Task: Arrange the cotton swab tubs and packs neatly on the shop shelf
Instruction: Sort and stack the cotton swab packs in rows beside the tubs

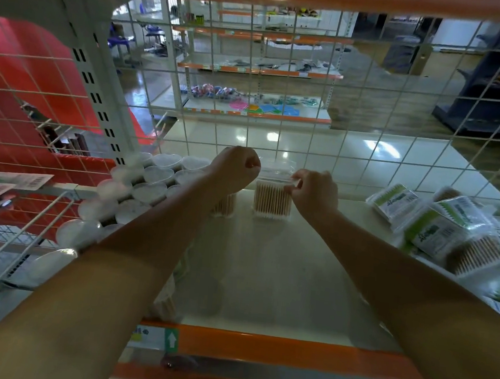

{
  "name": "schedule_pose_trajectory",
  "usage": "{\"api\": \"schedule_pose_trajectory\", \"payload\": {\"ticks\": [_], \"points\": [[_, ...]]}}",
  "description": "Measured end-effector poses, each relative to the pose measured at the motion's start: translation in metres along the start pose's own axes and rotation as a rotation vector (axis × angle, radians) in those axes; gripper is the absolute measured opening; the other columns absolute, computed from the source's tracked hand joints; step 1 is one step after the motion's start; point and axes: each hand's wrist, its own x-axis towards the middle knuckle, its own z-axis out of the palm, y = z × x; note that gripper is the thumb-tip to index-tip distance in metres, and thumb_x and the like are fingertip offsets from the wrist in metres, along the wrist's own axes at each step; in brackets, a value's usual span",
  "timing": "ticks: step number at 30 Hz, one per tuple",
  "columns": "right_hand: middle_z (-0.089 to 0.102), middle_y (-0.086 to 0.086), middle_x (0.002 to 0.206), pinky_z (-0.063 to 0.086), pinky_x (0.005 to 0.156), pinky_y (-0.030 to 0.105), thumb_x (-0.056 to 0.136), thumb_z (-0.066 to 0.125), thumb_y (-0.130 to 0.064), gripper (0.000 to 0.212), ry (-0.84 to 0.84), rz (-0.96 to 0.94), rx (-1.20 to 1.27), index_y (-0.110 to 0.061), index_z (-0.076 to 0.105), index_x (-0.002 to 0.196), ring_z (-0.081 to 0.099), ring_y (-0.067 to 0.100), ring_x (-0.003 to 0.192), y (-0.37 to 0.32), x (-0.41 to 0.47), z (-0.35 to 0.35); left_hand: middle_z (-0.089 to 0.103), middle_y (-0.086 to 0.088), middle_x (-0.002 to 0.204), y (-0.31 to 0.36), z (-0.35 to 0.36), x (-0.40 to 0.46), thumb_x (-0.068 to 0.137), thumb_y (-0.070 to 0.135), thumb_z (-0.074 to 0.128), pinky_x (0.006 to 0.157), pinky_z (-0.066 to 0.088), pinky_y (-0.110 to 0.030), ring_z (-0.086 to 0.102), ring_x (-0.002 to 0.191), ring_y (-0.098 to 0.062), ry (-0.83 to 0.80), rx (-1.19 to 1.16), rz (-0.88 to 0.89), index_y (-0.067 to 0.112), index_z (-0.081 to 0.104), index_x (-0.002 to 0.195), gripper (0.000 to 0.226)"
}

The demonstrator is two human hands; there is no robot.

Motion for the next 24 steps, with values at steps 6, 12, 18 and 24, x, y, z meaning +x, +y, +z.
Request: {"api": "schedule_pose_trajectory", "payload": {"ticks": [6, 12, 18, 24], "points": [[0.064, 0.010, 0.105, 0.046, 0.086, 0.037, 0.086, 0.063, -0.033, 0.044, -0.019, -0.016, 0.000, -0.009, 0.057, 0.121, 0.054, 0.024, 0.099, 0.005, 0.002, -0.009, 0.064, -0.010, 0.103, 0.018, 0.010, 0.003, 0.092, 0.016, 0.051, 0.070, 0.042, -0.022, 0.058, 0.086, -0.016, 0.014, 0.126, 0.073, 0.007, 0.061, 0.108, 0.021], [0.063, 0.010, 0.109, 0.042, 0.087, 0.035, 0.092, 0.051, -0.036, 0.038, 0.029, -0.077, -0.116, -0.009, 0.058, 0.118, 0.052, 0.024, 0.105, 0.016, 0.001, -0.027, 0.061, -0.007, 0.106, 0.049, 0.028, 0.011, 0.094, 0.020, 0.049, 0.073, 0.043, -0.024, 0.058, 0.093, -0.018, 0.010, 0.290, 0.131, 0.010, 0.057, 0.112, 0.022], [0.061, 0.009, 0.114, 0.039, 0.090, 0.035, 0.094, 0.048, -0.038, 0.039, 0.024, -0.124, -0.257, -0.009, 0.058, 0.118, 0.049, 0.025, 0.110, 0.042, -0.002, -0.057, 0.061, -0.006, 0.106, 0.084, 0.055, 0.016, 0.094, 0.020, 0.046, 0.074, 0.041, -0.025, 0.058, 0.096, -0.018, 0.068, 0.340, 0.206, 0.012, 0.057, 0.114, 0.024], [0.063, 0.010, 0.113, 0.039, 0.090, 0.036, 0.092, 0.050, -0.033, 0.037, 0.052, -0.062, -0.264, -0.008, 0.059, 0.117, 0.051, 0.026, 0.108, 0.082, -0.008, -0.088, 0.062, -0.007, 0.108, 0.124, 0.082, 0.025, 0.094, 0.022, 0.045, 0.079, 0.044, -0.030, 0.057, 0.101, -0.022, 0.064, 0.351, 0.253, 0.012, 0.058, 0.114, 0.026]]}}
